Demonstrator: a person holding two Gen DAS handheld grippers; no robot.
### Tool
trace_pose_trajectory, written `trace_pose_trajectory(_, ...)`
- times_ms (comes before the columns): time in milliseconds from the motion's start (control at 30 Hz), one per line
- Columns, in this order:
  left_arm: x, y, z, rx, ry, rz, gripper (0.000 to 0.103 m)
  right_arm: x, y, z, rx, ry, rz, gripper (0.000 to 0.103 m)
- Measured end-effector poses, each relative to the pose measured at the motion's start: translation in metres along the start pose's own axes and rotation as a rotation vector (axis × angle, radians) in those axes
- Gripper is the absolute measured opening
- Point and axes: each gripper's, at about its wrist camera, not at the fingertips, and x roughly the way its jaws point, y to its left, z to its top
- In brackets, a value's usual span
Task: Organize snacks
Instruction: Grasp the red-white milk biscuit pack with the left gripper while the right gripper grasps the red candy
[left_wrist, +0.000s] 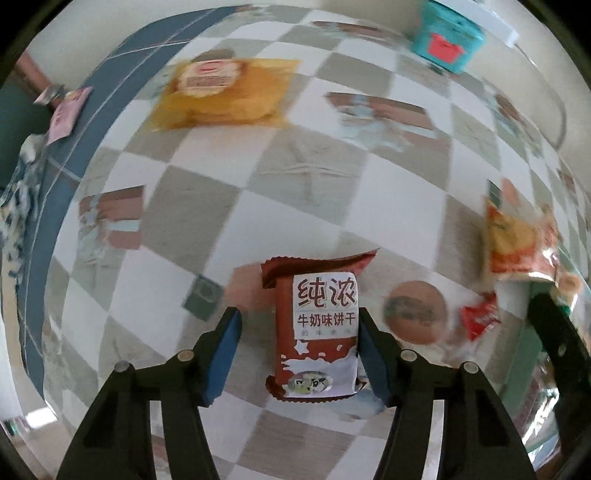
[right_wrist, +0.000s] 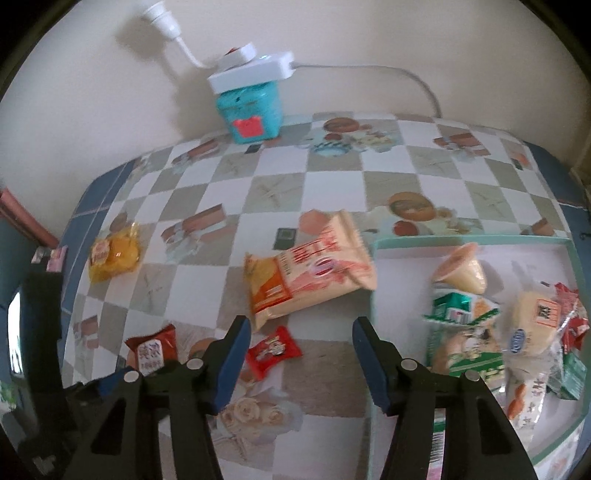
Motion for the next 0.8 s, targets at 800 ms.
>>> trace_pose_trajectory(800, 0.0, 0.014, 0.002, -0.042, -0.002, -0.008, 0.06, 0.044, 0.025, -0.023, -0.104, 0.077, -0.029, 0.043)
